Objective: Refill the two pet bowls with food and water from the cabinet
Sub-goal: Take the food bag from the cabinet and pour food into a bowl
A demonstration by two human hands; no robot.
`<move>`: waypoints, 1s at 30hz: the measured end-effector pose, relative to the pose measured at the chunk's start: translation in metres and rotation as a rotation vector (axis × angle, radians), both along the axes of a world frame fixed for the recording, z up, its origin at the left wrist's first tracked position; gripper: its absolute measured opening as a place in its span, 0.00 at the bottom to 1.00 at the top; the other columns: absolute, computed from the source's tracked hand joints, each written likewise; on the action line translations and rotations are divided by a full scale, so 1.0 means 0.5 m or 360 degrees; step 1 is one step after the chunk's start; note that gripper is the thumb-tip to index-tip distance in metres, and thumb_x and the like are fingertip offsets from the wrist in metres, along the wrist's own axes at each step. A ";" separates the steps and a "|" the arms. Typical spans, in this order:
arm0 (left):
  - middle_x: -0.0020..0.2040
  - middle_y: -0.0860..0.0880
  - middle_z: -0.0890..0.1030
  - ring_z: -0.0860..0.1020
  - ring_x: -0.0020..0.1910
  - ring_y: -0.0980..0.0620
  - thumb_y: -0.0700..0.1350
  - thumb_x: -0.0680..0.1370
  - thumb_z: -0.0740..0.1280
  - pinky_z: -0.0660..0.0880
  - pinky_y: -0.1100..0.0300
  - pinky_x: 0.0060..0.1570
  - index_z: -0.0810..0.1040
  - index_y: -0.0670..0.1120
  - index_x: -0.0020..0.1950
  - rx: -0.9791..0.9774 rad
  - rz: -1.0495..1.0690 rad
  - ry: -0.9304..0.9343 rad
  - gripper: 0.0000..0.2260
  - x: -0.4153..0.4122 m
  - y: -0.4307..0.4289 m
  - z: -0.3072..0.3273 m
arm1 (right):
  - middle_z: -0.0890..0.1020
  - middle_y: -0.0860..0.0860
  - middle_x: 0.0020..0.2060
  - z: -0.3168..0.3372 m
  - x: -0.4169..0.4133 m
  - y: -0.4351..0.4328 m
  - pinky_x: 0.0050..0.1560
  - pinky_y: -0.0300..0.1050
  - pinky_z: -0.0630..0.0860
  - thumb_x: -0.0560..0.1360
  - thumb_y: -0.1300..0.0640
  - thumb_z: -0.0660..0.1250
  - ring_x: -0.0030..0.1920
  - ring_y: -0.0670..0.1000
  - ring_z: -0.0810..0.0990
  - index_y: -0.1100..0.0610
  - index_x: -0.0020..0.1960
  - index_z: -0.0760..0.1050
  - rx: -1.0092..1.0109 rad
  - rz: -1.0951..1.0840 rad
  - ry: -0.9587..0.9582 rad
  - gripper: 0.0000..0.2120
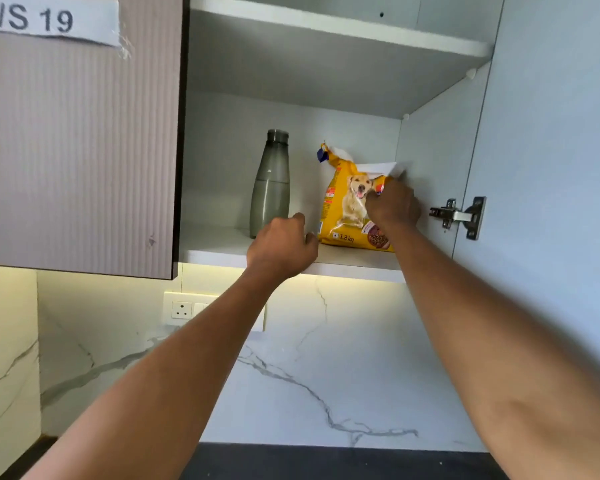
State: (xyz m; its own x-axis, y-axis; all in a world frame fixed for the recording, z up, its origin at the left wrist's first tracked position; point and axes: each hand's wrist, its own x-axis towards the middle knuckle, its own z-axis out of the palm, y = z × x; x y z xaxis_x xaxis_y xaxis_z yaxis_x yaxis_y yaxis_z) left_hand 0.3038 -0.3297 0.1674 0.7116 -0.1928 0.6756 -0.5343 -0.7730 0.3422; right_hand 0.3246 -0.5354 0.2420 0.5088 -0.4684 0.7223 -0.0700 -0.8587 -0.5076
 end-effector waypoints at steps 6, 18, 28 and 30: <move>0.55 0.41 0.83 0.81 0.54 0.39 0.53 0.80 0.60 0.81 0.46 0.52 0.75 0.46 0.66 -0.0013 -0.0068 -0.0014 0.18 0.009 0.008 0.004 | 0.79 0.62 0.65 0.011 0.017 0.007 0.56 0.55 0.80 0.80 0.63 0.65 0.63 0.64 0.81 0.65 0.72 0.71 -0.0042 -0.0157 -0.0031 0.21; 0.65 0.47 0.81 0.79 0.63 0.44 0.62 0.78 0.64 0.78 0.48 0.58 0.71 0.50 0.72 -0.0159 -0.0323 0.0108 0.27 -0.005 0.022 0.010 | 0.85 0.58 0.53 -0.030 -0.116 0.059 0.42 0.47 0.73 0.81 0.63 0.62 0.53 0.62 0.85 0.60 0.62 0.79 -0.0100 -0.0060 -0.0358 0.12; 0.68 0.49 0.79 0.80 0.65 0.48 0.70 0.63 0.77 0.78 0.49 0.63 0.68 0.51 0.76 -0.0851 -0.0988 0.0478 0.47 -0.130 0.073 0.036 | 0.84 0.61 0.44 -0.056 -0.311 0.150 0.38 0.45 0.62 0.82 0.59 0.61 0.45 0.63 0.83 0.64 0.49 0.77 -0.0194 -0.0049 -0.0622 0.10; 0.63 0.52 0.82 0.82 0.59 0.51 0.68 0.59 0.80 0.81 0.46 0.59 0.70 0.52 0.72 -0.0941 -0.1071 0.0482 0.46 -0.162 0.082 0.031 | 0.84 0.61 0.40 -0.065 -0.348 0.179 0.36 0.45 0.60 0.82 0.60 0.61 0.41 0.62 0.82 0.64 0.46 0.77 -0.0171 -0.0033 -0.0719 0.10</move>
State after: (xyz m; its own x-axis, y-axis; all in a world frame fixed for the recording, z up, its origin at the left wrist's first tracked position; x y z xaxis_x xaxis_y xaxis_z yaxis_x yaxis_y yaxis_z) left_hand 0.2228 -0.2886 0.1827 0.7369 -0.3119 0.5998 -0.6290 0.0087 0.7773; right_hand 0.1508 -0.4457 0.2093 0.1234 -0.3854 0.9145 0.1198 -0.9090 -0.3993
